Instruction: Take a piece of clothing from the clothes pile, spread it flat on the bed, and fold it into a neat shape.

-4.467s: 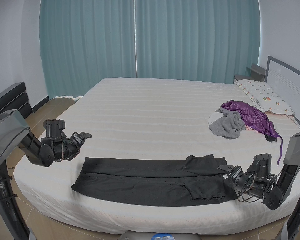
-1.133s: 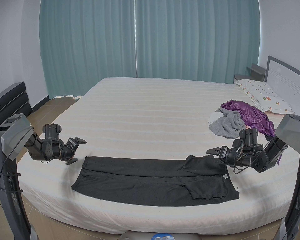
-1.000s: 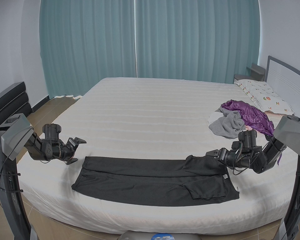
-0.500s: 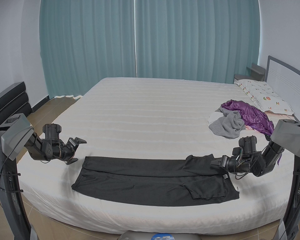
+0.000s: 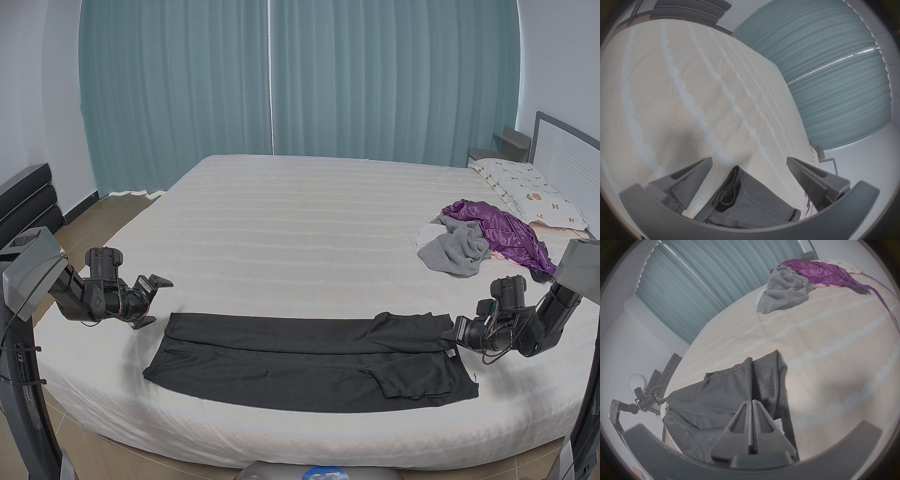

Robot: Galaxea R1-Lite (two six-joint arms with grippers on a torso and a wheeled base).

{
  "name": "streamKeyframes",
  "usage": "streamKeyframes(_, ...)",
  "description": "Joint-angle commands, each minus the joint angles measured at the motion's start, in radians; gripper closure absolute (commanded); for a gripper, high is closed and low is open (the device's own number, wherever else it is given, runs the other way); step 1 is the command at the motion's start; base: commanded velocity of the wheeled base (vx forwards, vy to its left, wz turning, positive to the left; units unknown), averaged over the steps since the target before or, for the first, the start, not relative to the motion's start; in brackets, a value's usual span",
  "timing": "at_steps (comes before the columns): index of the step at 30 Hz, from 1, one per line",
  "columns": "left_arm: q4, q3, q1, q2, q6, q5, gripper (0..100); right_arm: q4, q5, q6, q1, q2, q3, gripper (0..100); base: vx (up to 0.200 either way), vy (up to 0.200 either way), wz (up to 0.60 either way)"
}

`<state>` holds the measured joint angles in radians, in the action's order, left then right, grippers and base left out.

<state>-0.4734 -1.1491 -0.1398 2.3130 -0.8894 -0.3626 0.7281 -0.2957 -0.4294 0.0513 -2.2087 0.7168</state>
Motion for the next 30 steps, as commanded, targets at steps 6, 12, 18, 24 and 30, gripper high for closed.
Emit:
streamKeyframes(6,-0.001,0.002,0.000,-0.001,0.000,0.002,0,0.030,-0.002,0.000,0.002,0.018,-0.031,100,0.000,0.000,0.00)
streamKeyframes(12,-0.001,0.008,0.000,-0.006,0.001,0.008,0,0.047,0.000,-0.035,0.005,0.061,-0.048,0,0.000,0.000,0.00)
streamKeyframes(18,-0.004,0.026,0.002,-0.023,0.003,0.010,0,0.016,0.083,-0.252,0.071,0.165,-0.085,0,0.000,0.000,0.00)
streamKeyframes(24,-0.002,0.028,0.003,-0.023,0.003,0.010,0,-0.114,0.211,-0.371,0.136,0.181,-0.062,0,0.000,0.000,0.00)
streamKeyframes(30,-0.002,0.029,0.003,-0.026,0.003,0.010,0,-0.142,0.230,-0.465,0.168,0.155,-0.020,0,0.000,0.000,0.00)
